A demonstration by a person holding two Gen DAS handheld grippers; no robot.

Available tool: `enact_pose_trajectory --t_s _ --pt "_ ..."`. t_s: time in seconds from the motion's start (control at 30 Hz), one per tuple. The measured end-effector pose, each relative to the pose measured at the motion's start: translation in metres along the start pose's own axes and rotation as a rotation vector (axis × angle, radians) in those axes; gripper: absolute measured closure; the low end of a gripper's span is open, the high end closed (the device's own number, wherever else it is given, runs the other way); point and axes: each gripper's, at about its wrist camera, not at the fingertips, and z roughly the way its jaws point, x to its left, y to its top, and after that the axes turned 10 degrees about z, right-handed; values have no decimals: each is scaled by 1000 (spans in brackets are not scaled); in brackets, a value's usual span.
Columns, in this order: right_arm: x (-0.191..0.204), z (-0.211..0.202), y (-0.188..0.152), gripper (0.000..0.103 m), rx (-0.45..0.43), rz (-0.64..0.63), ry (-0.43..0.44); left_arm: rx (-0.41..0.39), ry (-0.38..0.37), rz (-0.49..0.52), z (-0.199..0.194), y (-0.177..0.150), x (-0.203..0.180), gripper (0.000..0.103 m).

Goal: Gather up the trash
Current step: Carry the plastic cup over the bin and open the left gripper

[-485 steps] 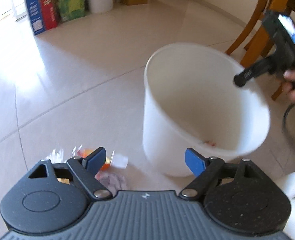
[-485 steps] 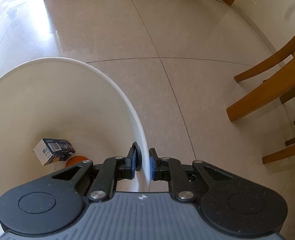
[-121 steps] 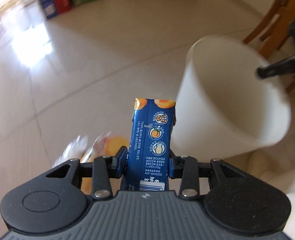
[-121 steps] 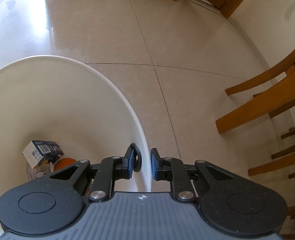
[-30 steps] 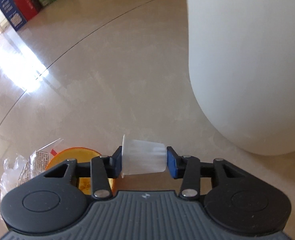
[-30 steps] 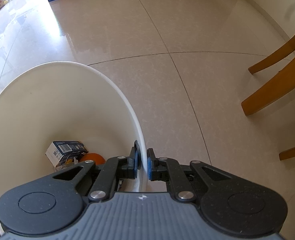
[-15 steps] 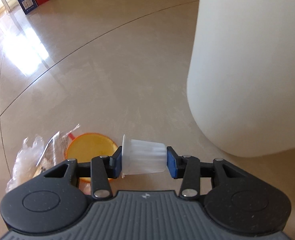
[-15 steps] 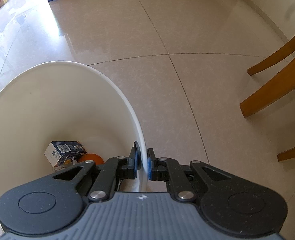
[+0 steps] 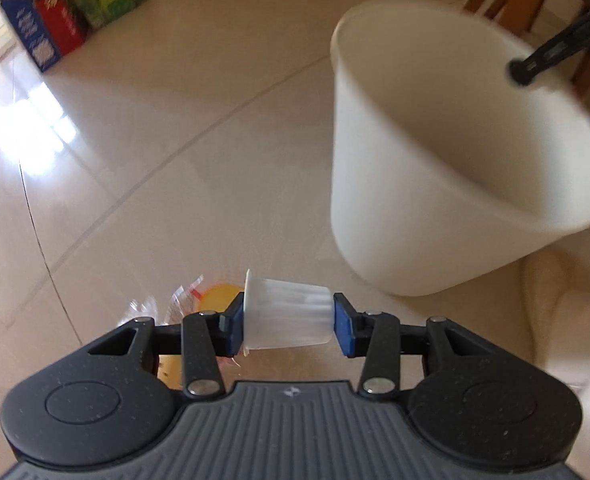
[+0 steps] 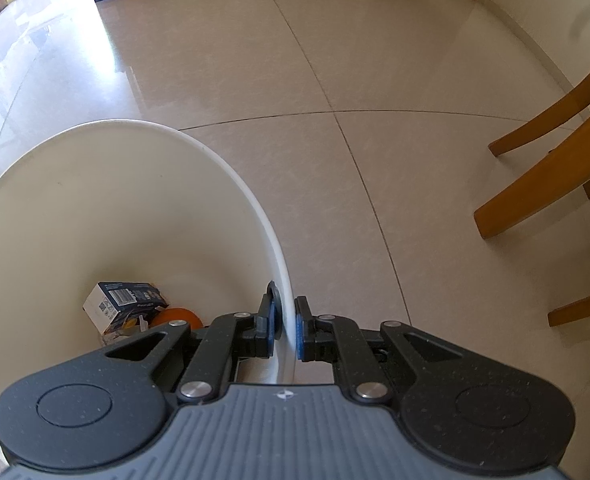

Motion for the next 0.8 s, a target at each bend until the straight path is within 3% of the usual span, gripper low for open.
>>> enact_pose_trajectory --t_s 0.2,0.3,0.4,0.57,0.6,0.63,0.7,0.8 --pt "2 1 -1 91 -5 -7 -11 -70 -61 14 -67 39 0 60" --pt "2 1 0 91 -2 -1 -11 -121 -100 19 -83 62 -4 60" --pt "2 1 0 91 -3 -2 -14 -168 -140 36 -81 80 -12 60" --pt "1 0 0 90 -4 -4 -14 -176 -197 63 -65 101 -31 60" --pt "1 0 0 90 -4 -4 -13 -175 -199 71 -65 103 -37 53" --pt "1 0 0 90 -3 -3 -13 -168 -197 78 -64 105 -41 34" --pt "1 0 0 91 -4 -4 -12 -175 -175 76 -64 106 -46 19" --pt "1 0 0 91 -4 -4 -11 -180 -166 79 -65 105 -46 18"
